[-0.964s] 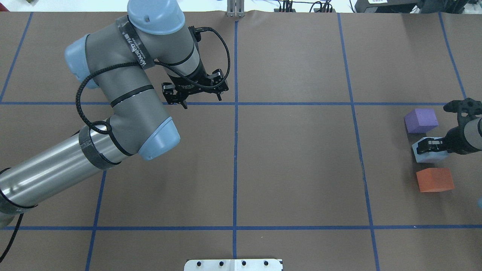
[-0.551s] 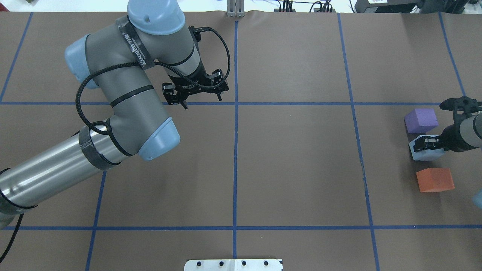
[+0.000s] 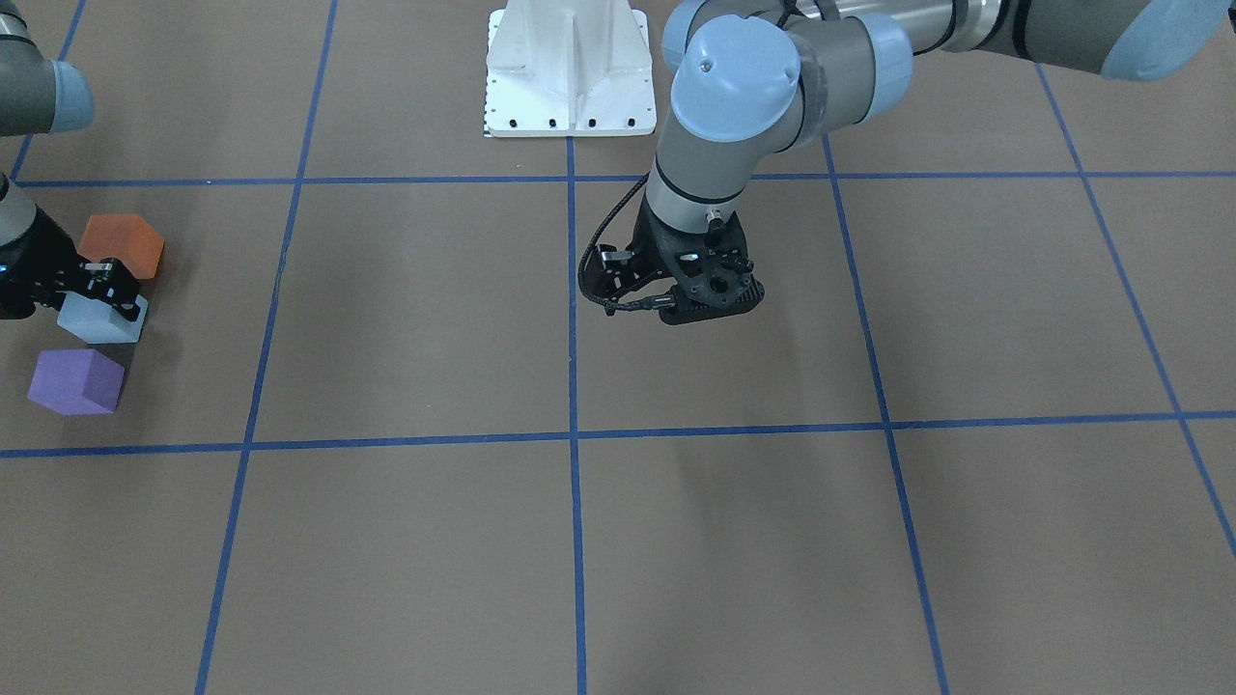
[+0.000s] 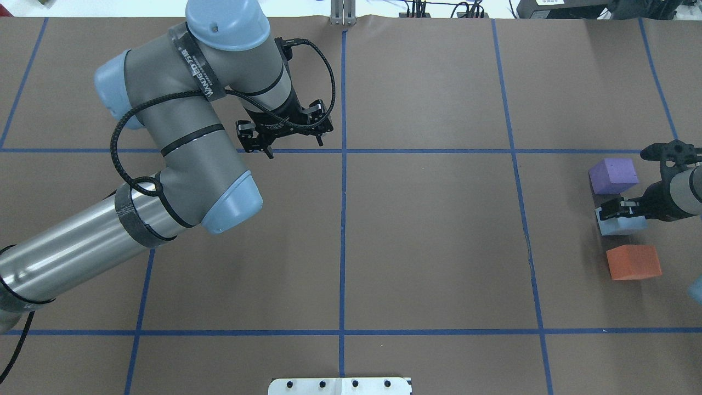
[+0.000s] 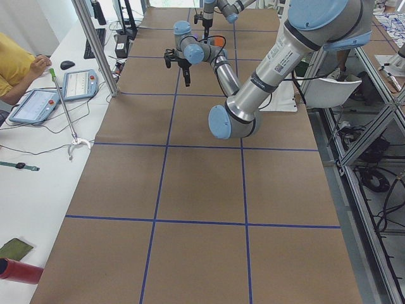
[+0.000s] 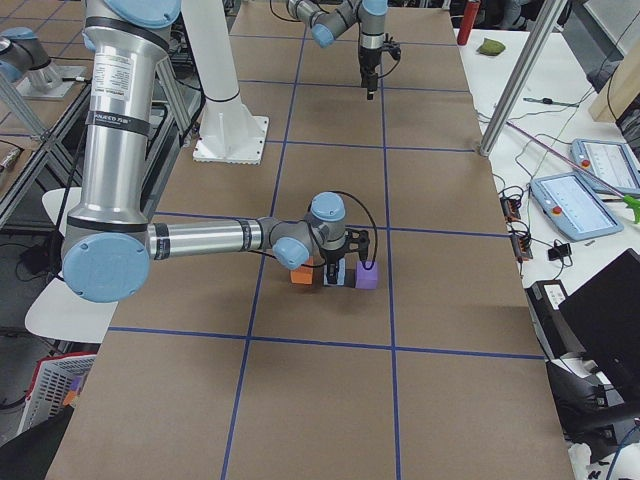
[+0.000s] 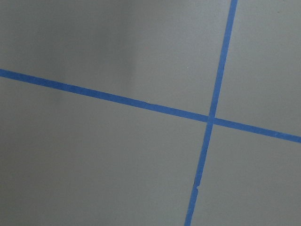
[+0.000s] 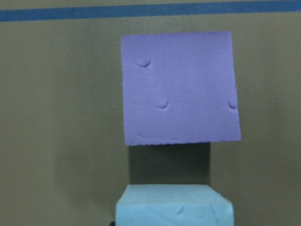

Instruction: Place blue block between orange and purple blocks

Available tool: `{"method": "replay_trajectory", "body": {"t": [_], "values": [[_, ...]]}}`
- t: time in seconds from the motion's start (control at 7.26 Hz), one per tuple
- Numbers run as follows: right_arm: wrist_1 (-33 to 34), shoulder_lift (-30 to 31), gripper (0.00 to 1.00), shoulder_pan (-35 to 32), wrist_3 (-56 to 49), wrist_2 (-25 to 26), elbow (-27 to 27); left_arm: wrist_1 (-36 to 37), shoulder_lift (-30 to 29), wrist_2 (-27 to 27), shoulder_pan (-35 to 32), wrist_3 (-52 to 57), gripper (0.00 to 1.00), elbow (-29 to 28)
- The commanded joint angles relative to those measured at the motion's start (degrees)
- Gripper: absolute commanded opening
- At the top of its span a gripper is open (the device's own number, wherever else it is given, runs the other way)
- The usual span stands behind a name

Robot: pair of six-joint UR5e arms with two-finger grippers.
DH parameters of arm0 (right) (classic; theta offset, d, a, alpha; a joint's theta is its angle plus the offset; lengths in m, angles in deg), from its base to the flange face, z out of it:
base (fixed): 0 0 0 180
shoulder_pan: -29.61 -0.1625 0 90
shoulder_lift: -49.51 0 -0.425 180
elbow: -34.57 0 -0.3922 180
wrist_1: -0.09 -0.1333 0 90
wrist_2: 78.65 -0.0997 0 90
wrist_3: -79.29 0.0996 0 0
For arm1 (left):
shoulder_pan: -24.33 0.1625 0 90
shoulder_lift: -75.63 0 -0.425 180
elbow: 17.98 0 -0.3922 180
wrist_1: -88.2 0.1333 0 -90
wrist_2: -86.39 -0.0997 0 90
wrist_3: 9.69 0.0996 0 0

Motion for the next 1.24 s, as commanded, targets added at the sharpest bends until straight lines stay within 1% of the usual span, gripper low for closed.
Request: {"method": "replay_trajectory", "body": {"t": [0.0,0.14,0.28,0.41,0.55,0.69,0.83,0.96,1.1], "values": [[-0.86,0.85,1.00,-0.39,-0.03,-0.53,2.20,0.00,0.00,-0.11,0.00,-0.01,1.00,0.00],[-0.77,2.42,1.00,-1.35,-0.03,-0.71,4.66,0.00,0.00,-0.11,0.00,-0.19,1.00,0.18],[-0.77,3.66,1.00,-3.10,-0.03,-0.98,5.99,0.61,0.26,-0.11,-0.09,-0.19,1.00,1.31],[-0.77,4.89,1.00,-4.95,-0.12,-1.50,7.56,2.96,0.35,-0.11,-0.18,-0.19,1.00,3.23],[-0.77,6.99,1.00,-8.10,-1.16,-1.59,8.36,6.21,0.96,-0.11,-0.61,0.24,1.00,6.56],[-0.16,7.79,1.00,-12.65,-7.00,-3.59,8.37,8.85,4.36,-0.29,-1.05,0.68,1.00,11.64],[1.76,7.37,1.00,-19.23,-12.46,-10.58,7.33,9.05,10.66,-0.72,-1.84,2.43,1.00,18.30],[6.74,7.19,1.00,-24.60,-18.43,-13.60,8.45,9.05,18.64,-0.64,-4.63,8.19,1.00,25.24],[8.70,7.27,1.00,-27.79,-24.14,-15.46,8.89,8.96,26.03,-0.64,-7.53,17.73,1.00,29.32]]}}
